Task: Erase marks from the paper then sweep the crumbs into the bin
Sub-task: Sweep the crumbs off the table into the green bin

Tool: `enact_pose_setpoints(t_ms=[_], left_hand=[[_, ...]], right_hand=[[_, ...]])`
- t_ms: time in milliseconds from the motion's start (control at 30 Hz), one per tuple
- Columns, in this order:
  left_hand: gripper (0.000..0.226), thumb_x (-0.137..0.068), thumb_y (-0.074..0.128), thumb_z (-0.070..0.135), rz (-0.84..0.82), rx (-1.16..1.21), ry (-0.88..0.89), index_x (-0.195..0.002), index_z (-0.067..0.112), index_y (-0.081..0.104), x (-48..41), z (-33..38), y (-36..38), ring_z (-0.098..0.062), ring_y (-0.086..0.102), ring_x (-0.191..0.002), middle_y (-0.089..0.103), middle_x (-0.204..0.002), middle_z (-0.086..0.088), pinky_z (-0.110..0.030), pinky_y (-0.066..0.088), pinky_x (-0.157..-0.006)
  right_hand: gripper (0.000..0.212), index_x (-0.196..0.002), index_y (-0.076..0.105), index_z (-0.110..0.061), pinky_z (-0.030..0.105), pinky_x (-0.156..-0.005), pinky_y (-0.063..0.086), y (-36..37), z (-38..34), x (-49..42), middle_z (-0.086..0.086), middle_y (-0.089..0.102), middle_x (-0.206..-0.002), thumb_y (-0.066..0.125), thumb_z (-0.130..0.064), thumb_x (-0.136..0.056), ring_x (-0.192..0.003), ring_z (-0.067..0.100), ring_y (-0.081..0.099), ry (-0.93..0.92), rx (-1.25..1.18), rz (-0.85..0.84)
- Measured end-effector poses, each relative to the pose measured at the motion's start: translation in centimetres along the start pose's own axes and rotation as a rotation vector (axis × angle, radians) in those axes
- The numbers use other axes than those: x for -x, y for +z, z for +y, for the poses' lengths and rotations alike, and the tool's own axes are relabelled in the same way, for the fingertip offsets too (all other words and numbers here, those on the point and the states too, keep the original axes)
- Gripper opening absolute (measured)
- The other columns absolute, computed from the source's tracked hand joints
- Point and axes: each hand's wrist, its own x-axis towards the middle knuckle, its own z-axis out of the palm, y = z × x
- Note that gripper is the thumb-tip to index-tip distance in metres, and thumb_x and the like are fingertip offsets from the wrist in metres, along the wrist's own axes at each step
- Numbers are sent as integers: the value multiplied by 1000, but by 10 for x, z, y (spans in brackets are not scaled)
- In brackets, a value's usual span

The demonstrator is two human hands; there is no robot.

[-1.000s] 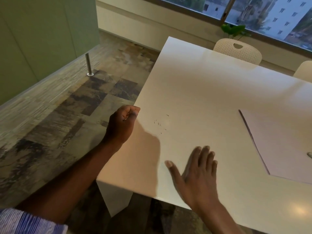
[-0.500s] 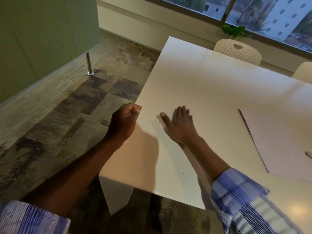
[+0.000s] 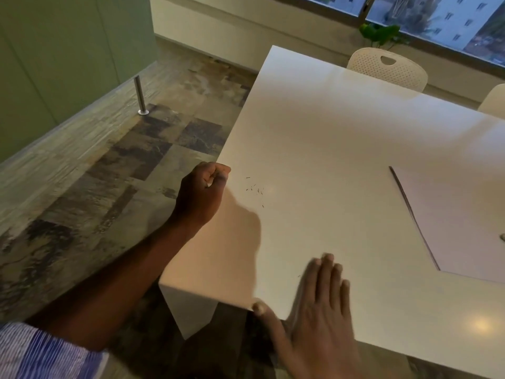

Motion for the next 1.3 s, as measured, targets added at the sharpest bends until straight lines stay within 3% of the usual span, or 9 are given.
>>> enact_pose_setpoints(t_ms=[100, 267, 400, 533, 733, 933, 1167, 1233, 1300], left_hand=[[22, -102, 53, 16, 3, -2, 1, -115, 14, 72, 1, 1, 0, -18, 65, -112, 72, -121, -4, -26, 48, -93], [24, -104, 52, 18, 1, -22, 6, -119, 14, 71, 2, 2, -2, -17, 64, -113, 71, -123, -3, -25, 47, -92], [23, -104, 52, 20, 11, 34, -38, -118, 18, 71, 1, 0, -2, -7, 62, -107, 72, -120, 3, -4, 41, -81], [22, -103, 53, 17, 27, 36, -34, -116, 17, 71, -1, -3, 1, -5, 63, -104, 73, -116, 4, 6, 40, -76], [22, -104, 53, 19, 16, 33, -13, -117, 17, 71, -1, -3, 1, -11, 64, -109, 73, -118, 2, -10, 43, -85], [24, -105, 51, 19, 35, 69, -55, -119, 17, 70, -2, -2, 2, -9, 63, -109, 72, -120, 2, -8, 41, -83], [26, -105, 50, 16, 64, 208, -91, -122, 14, 69, -2, -3, -2, -13, 65, -112, 72, -120, -1, -26, 48, -98], [25, -105, 50, 15, 82, 270, -116, -121, 14, 69, -2, -2, -3, -10, 66, -108, 73, -116, -1, -25, 49, -96], [24, -104, 50, 21, 89, 251, -119, -117, 21, 70, -2, -3, -3, 2, 64, -102, 72, -112, 7, -18, 47, -90]], right_hand=[[127, -146, -37, -12, 46, -119, -20, 6, -36, -30, 11, -50, -150, -5, -101, -62, -140, 29, -45, -65, -99, 6], [113, -157, -15, -9, 51, -124, -6, -25, -80, -105, 13, -27, -162, 21, -88, -83, -149, 30, -26, -271, -164, 26], [113, -155, -21, -13, 46, -123, -9, -27, -38, -85, 11, -34, -159, 6, -92, -79, -148, 28, -31, -196, -138, 152], [121, -147, -38, -19, 45, -118, -21, 2, -34, -40, 3, -52, -149, -3, -100, -65, -138, 21, -48, -141, -103, -2], [105, -158, -10, -11, 47, -123, -11, -8, -82, -115, 11, -21, -165, 13, -83, -86, -151, 29, -22, -352, -116, 99], [107, -158, -4, -2, 47, -125, -1, -30, -46, -164, 19, -9, -166, 14, -82, -89, -153, 34, -9, -220, -50, 158], [89, -160, 10, -12, 40, -125, 4, -22, -89, -147, 11, 3, -167, 24, -70, -94, -155, 26, 1, -612, -195, 144], [91, -160, 10, -11, 38, -124, 2, -24, -66, -147, 11, 3, -167, 20, -72, -94, -155, 26, 2, -515, -219, 214], [92, -159, 9, -3, 44, -125, 4, -27, -42, -149, 18, 3, -166, 19, -70, -96, -154, 31, 2, -282, -179, 233]])
